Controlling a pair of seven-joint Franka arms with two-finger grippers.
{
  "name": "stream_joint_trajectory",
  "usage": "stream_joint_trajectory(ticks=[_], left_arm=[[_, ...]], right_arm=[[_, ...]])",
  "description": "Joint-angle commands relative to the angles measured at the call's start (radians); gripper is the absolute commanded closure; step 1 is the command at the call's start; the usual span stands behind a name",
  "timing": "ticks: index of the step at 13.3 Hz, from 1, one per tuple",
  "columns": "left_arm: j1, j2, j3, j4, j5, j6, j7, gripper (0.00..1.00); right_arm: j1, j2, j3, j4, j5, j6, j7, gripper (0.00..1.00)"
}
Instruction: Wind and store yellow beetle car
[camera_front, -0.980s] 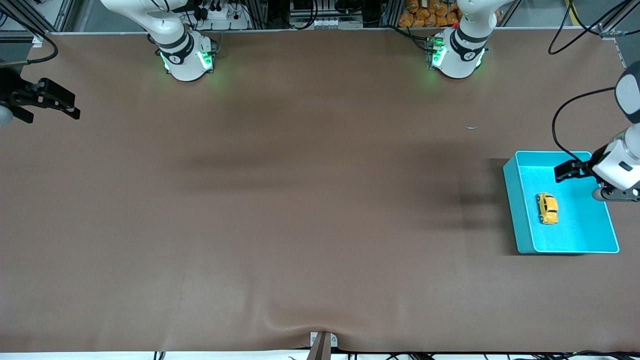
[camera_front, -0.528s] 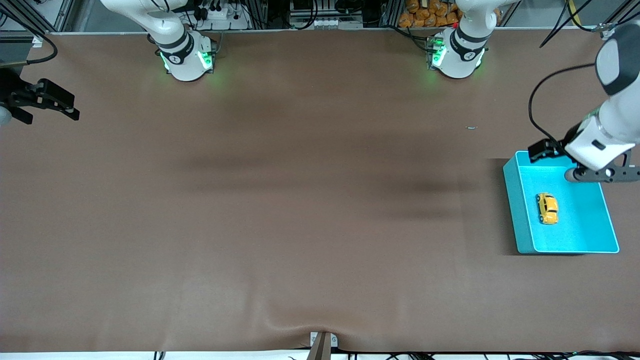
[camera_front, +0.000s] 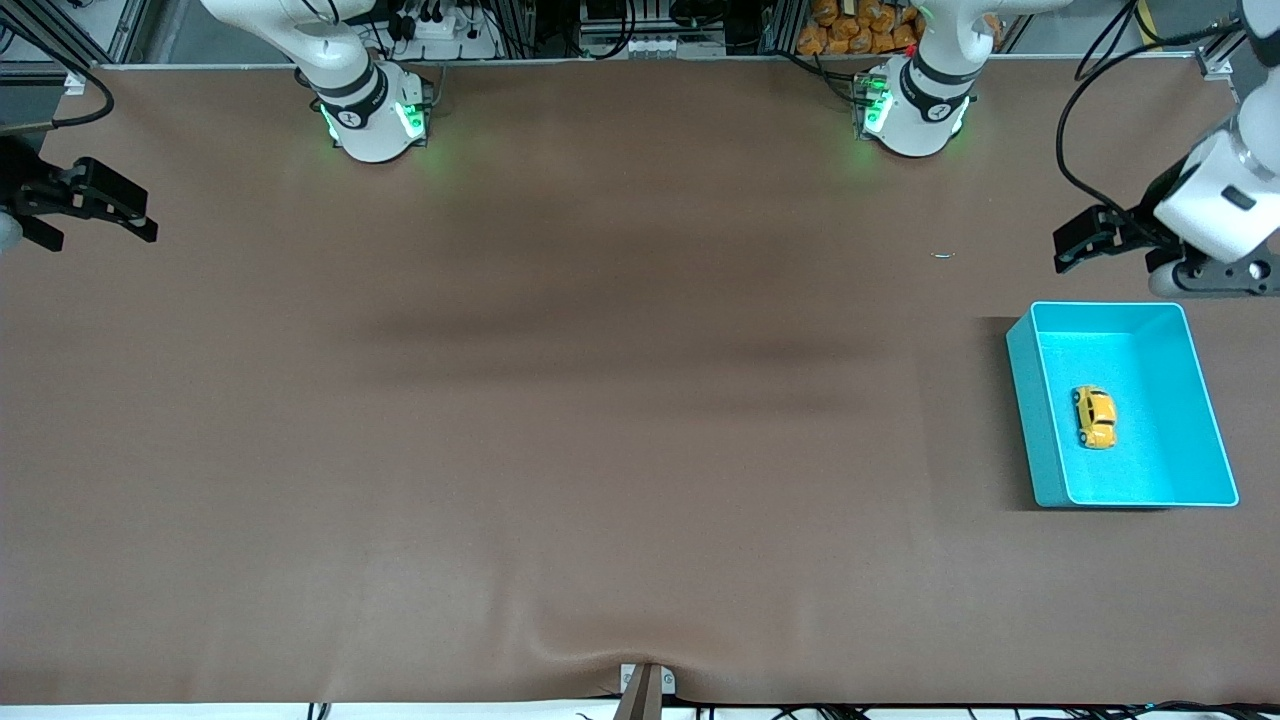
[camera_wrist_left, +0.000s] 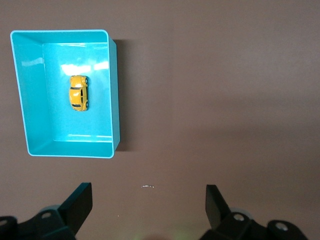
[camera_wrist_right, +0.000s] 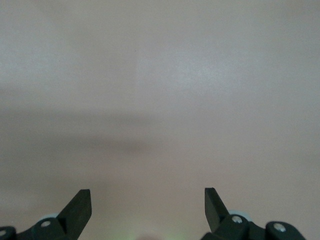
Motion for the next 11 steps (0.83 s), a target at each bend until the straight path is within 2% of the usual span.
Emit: stream_joint_trajectory(ticks=[1, 7, 11], left_arm=[[-0.024, -0.055, 0.014, 0.003, -0.022, -0.050, 0.008, 0.00], [-0.015, -0.083, -0.006, 0.003, -0.022, -0.086, 0.025, 0.00], [0.027, -0.080, -0.049, 0.006, -0.025, -0.089, -0.001, 0.00]], right_arm=[[-0.018, -0.028, 0.012, -0.036, 0.005, 0.019, -0.016, 0.00], [-0.012, -0.028, -0.002, -0.037, 0.007, 0.022, -0.022, 0.00], [-0.010, -0.028, -0.005, -0.047, 0.008, 0.030, -0.022, 0.00]])
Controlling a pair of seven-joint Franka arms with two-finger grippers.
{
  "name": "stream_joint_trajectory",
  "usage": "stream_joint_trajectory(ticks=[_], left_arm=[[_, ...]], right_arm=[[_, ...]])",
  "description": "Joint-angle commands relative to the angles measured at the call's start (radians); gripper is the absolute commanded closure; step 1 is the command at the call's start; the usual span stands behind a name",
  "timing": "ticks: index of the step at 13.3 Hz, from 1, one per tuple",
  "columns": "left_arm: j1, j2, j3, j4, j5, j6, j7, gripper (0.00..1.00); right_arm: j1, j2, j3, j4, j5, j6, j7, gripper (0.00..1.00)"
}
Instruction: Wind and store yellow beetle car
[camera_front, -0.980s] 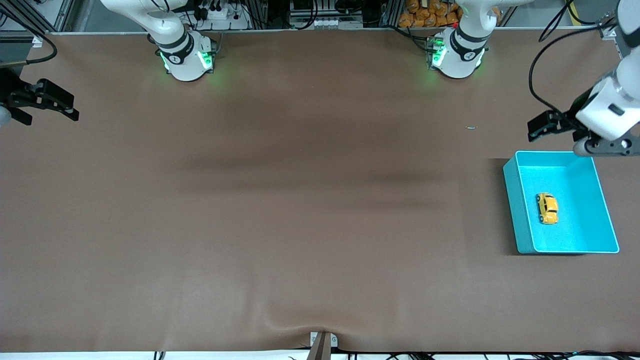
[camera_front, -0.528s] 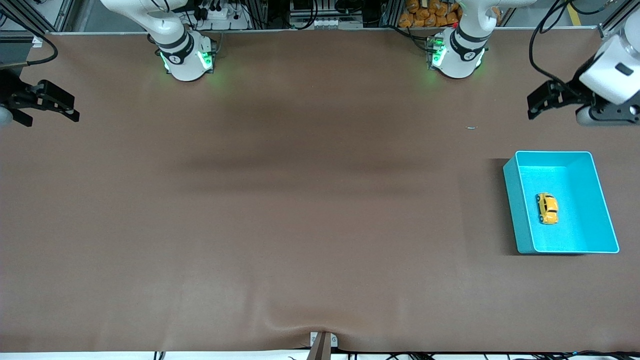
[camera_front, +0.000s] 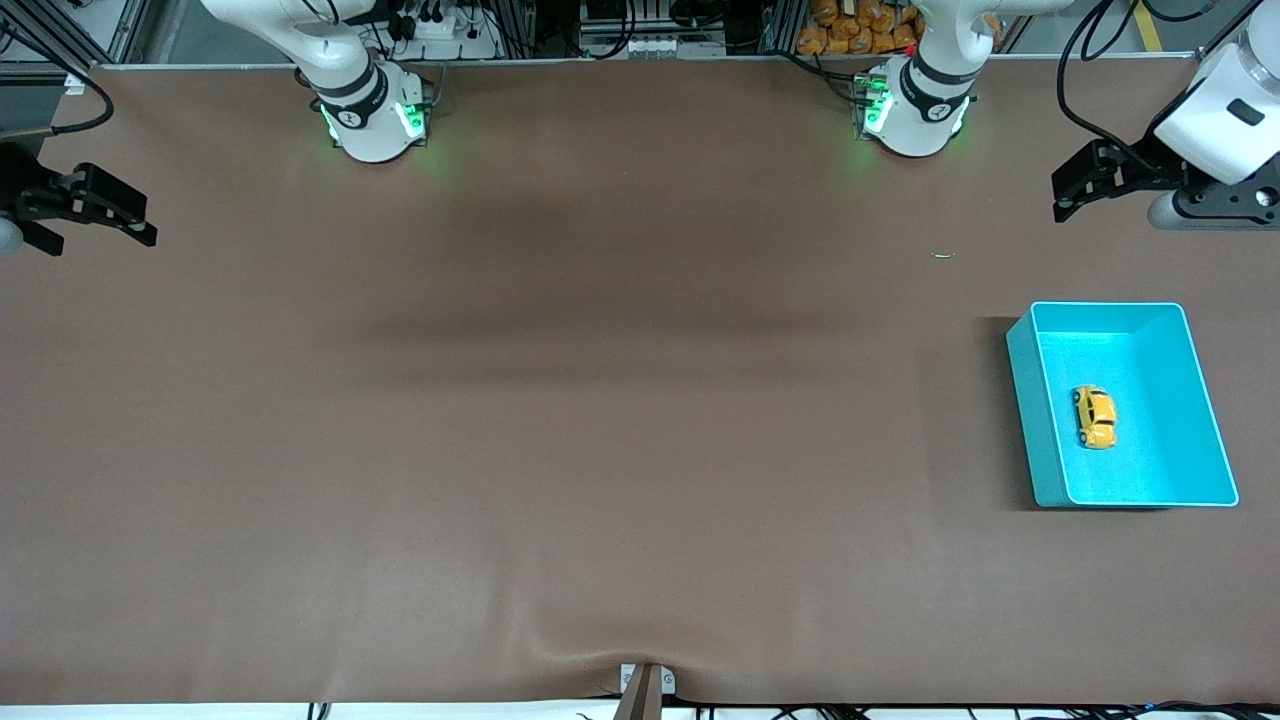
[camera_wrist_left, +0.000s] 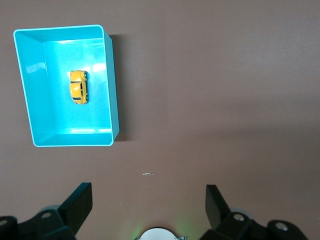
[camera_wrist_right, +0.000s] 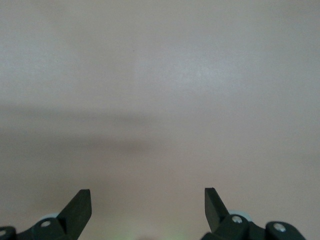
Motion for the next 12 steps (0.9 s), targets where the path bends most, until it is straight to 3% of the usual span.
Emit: stream_joint_trajectory(ticks=[1, 12], left_arm=[[0.029, -0.015, -0.018, 0.002, -0.026, -0.015, -0.030, 0.00], [0.013, -0.014, 0.007, 0.025, -0.035, -0.026, -0.019, 0.00]], right_arm=[[-0.009, -0.028, 0.003, -0.030, 0.007, 0.013, -0.014, 0.00], [-0.015, -0.034, 0.001, -0.026, 0.006, 0.007, -0.016, 0.00]])
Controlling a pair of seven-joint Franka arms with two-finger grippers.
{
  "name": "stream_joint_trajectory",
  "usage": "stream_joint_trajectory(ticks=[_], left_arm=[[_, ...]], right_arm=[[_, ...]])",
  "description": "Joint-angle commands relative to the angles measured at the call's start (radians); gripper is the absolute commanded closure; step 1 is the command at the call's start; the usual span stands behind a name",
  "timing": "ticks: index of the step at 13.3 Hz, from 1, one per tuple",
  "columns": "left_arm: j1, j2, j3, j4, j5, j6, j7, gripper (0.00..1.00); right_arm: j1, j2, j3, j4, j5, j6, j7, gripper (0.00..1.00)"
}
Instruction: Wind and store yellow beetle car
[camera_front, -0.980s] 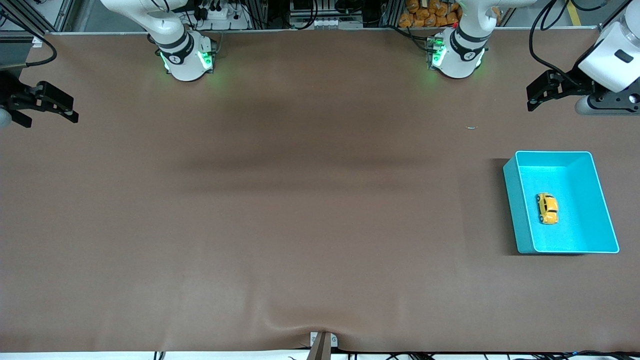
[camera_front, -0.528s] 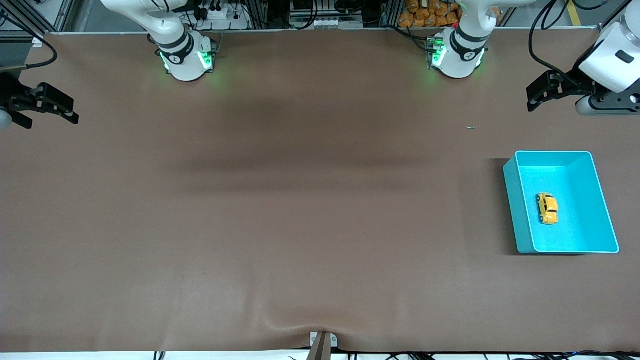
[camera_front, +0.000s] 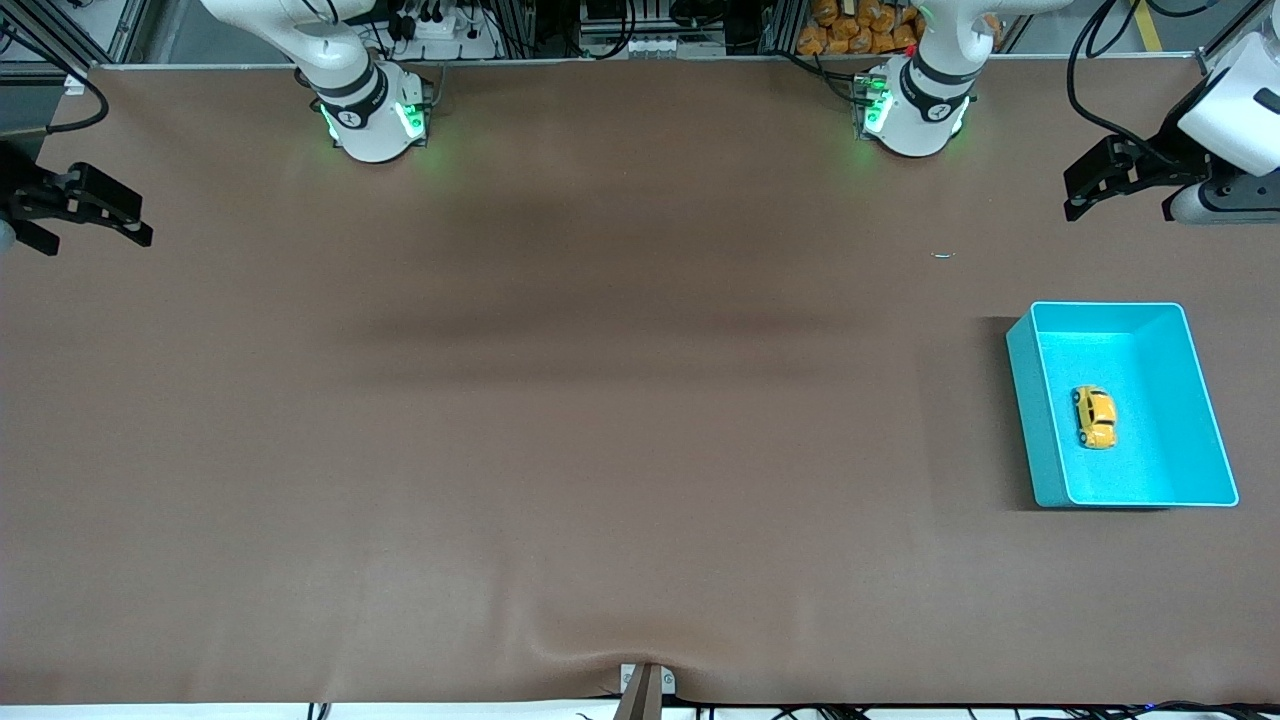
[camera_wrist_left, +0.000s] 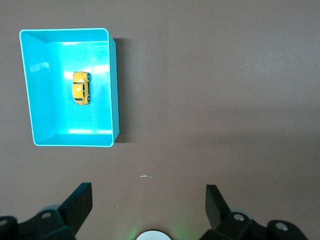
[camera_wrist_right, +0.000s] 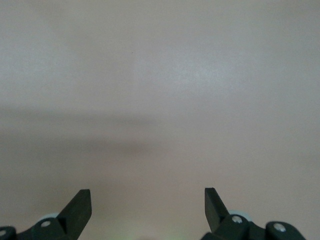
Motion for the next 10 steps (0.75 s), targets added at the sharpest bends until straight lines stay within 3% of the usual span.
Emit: stream_joint_trajectory(ticks=[1, 10], left_arm=[[0.001, -0.011, 0.001, 0.007, -0.025, -0.027, -0.001, 0.00], [-0.004, -0.011, 0.007, 0.006, -0.027, -0.037, -0.001, 0.00]], right_arm=[[-0.014, -0.027, 0.009, -0.024, 0.005, 0.004, -0.015, 0.00], [-0.013, -0.025, 0.010, -0.024, 0.005, 0.007, -0.015, 0.00]])
